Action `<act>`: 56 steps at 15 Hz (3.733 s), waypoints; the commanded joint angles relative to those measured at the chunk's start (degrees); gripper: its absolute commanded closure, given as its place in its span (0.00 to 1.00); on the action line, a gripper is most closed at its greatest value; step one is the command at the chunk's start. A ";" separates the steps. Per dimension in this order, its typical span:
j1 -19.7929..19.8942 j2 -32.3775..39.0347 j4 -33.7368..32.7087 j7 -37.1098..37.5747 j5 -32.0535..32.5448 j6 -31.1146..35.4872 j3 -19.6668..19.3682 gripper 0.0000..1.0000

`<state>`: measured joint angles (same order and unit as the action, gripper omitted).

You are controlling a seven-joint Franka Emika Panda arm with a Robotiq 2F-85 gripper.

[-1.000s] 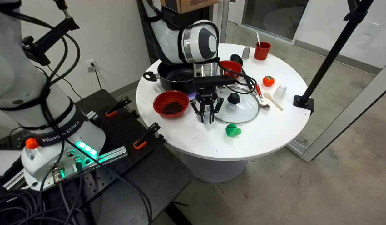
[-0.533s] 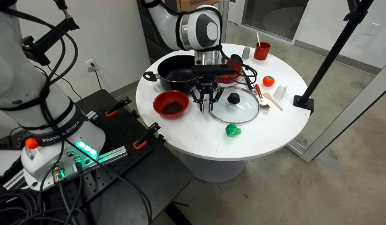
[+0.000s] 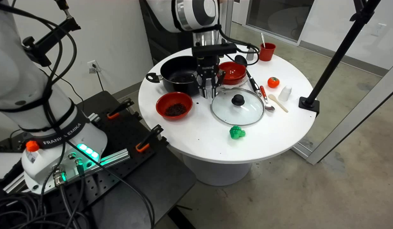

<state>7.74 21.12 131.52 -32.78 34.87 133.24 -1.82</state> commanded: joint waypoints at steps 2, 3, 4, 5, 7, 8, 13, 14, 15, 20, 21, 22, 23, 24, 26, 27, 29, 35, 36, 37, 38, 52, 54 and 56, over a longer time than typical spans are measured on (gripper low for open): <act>-4.37 -3.81 2.16 3.73 0.20 -0.88 1.54 0.93; -5.08 -4.76 2.88 5.38 0.14 0.04 1.91 0.93; -5.68 -6.18 3.69 6.54 -0.20 0.79 2.40 0.93; -6.35 -7.40 4.31 7.78 -0.40 0.60 2.71 0.93; -7.68 -10.65 5.90 10.39 0.07 0.40 3.31 0.93; -8.56 -11.92 6.28 12.02 1.11 -0.44 3.40 0.93; -14.40 -13.88 5.17 24.35 9.78 -8.85 5.82 0.93; -15.84 -12.83 4.39 28.35 12.62 -11.27 6.80 0.93; -17.09 -11.95 3.94 31.39 14.51 -13.58 7.85 0.93; -21.28 -3.99 -1.07 38.22 11.32 -24.22 11.99 0.93; -20.29 -8.34 2.98 37.10 13.01 -20.51 11.75 0.74; -20.84 -6.81 2.02 37.68 12.51 -21.66 12.16 0.74; -21.10 -5.56 1.14 38.03 12.33 -22.18 12.26 0.74; -21.13 -4.70 0.49 38.15 12.30 -22.34 12.21 0.74; -20.96 -4.07 -0.10 38.15 12.29 -22.47 12.06 0.74; -20.94 -4.06 -0.21 38.15 12.28 -22.53 12.04 0.74; -20.94 -4.05 -0.34 38.15 12.27 -22.60 12.04 0.74; -23.06 -1.98 -2.71 43.72 12.28 -24.79 12.68 0.93; -23.75 -1.51 -3.53 45.81 12.49 -25.26 12.83 0.93; -24.32 -0.96 -4.34 47.38 12.50 -25.69 12.92 0.93; -25.09 -0.33 -5.31 49.66 13.14 -26.55 12.82 0.93; -32.47 10.21 -13.71 65.86 24.77 -49.20 12.22 0.93; -33.80 11.61 -14.27 68.40 28.31 -52.99 12.42 0.93; -34.66 13.04 -14.83 70.03 31.48 -56.59 12.78 0.93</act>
<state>-25.13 31.36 118.92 34.59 62.11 82.42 10.79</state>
